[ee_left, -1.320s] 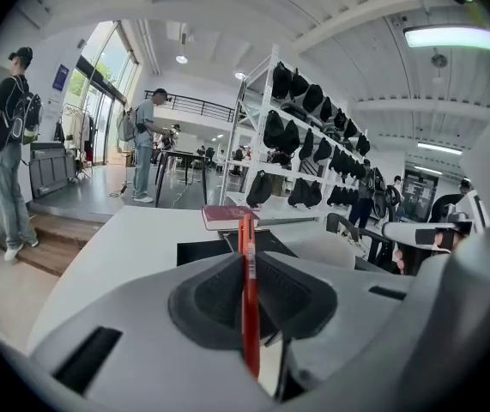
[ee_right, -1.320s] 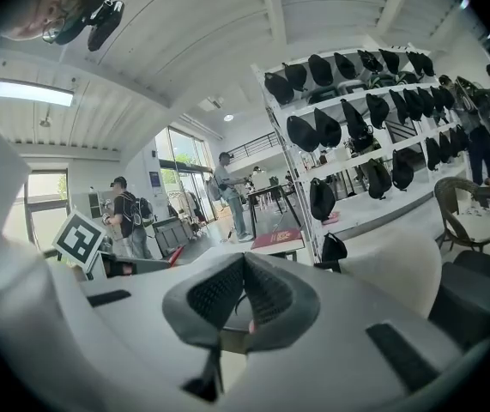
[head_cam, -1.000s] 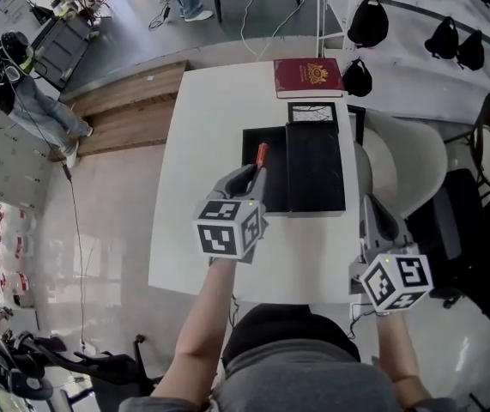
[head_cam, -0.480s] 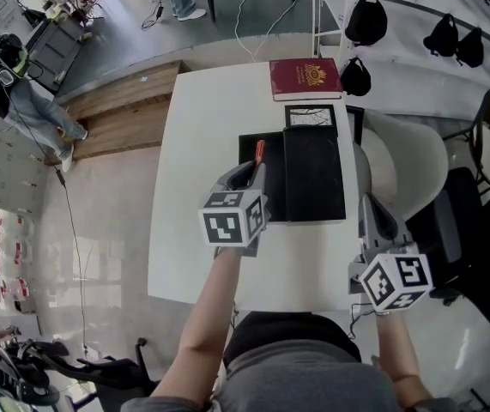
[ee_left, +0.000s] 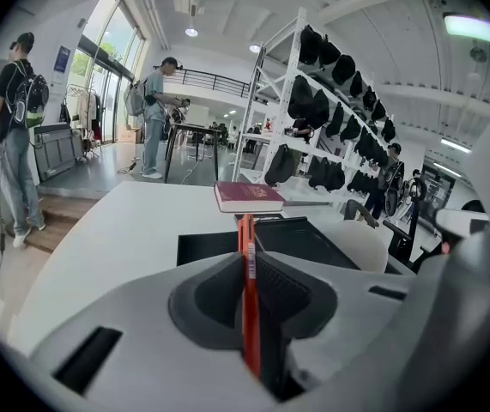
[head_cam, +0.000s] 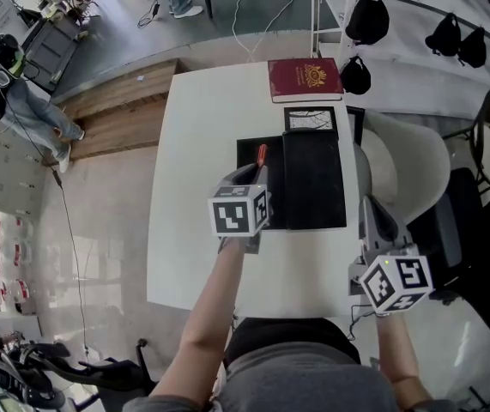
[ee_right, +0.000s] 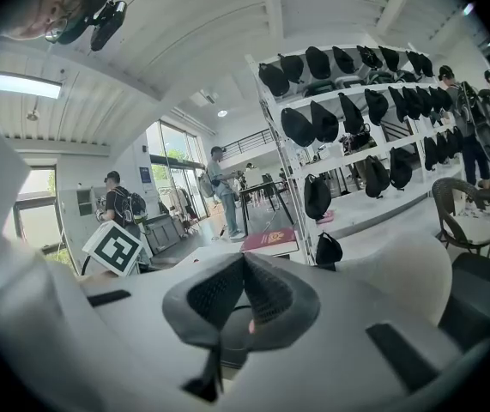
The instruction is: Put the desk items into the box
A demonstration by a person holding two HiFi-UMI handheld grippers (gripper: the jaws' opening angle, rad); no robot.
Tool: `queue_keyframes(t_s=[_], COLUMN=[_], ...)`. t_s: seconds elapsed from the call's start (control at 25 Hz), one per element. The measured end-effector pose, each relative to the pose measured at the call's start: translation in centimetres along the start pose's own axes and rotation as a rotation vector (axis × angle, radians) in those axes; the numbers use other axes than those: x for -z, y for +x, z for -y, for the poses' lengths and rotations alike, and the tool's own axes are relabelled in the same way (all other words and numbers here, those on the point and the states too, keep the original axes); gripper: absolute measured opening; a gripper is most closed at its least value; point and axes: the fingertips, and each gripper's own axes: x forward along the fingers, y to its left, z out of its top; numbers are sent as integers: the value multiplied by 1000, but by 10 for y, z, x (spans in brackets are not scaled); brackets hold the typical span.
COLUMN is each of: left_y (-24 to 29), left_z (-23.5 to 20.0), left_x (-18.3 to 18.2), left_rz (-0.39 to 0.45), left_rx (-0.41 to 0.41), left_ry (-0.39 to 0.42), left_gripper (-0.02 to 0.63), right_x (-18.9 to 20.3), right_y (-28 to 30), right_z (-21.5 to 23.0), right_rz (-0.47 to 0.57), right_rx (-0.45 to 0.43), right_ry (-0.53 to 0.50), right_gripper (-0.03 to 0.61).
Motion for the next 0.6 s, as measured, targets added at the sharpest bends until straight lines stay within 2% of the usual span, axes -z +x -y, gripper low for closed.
queue_keyframes(t_s=[0.32,0.6], left_y=[27,47], left_z=[-9,-12], left_x=[20,30], left_rz=[-93,-140], left_rx=[-21,-35], left_ry=[-14,-4], left_gripper=[51,51], right_x=[1,3], right_y=[9,14], right_z=[3,11], right_rz=[-17,-25], right_rx=[8,21], right_ry=[5,1], right_gripper=[5,5])
